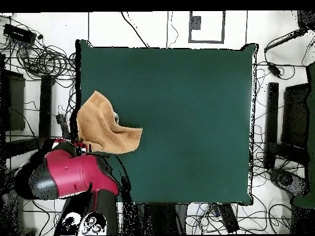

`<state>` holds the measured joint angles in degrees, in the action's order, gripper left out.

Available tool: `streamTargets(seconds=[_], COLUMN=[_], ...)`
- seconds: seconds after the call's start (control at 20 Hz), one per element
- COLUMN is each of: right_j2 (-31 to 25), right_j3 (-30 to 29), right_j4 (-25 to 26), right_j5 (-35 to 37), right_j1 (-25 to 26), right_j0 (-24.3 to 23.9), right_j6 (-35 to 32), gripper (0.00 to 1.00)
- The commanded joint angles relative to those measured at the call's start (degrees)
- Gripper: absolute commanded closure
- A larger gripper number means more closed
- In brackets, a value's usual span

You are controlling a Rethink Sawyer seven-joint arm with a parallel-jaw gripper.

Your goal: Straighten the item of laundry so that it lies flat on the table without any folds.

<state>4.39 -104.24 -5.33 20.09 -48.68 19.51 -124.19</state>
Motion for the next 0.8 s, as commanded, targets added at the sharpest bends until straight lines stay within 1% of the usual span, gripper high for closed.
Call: streamTargets(seconds=[0.05,0.2,0.3,0.35,0.5,0.65,0.8], right_j2=[1.6,10.0,9.5,7.6,4.4,3.1,5.2], right_j3=[0.1,3.1,3.1,2.4,0.3,-1.1,-2.0], right_j4=[-0.7,-5.6,-6.2,-5.8,-5.7,-5.5,-6.6], right_j5=[-21.3,-26.5,-26.7,-27.0,-28.5,-30.4,-30.0], right_j1=[11.5,16.8,16.4,15.5,14.6,14.1,12.4], right_j0=[6.0,12.7,11.7,10.1,7.6,6.8,8.0], right_j6=[-13.8,-16.8,-14.8,-13.8,-12.7,-12.4,-12.0], gripper=[0.0,0.0,0.0,0.0,0.0,0.0,0.0])
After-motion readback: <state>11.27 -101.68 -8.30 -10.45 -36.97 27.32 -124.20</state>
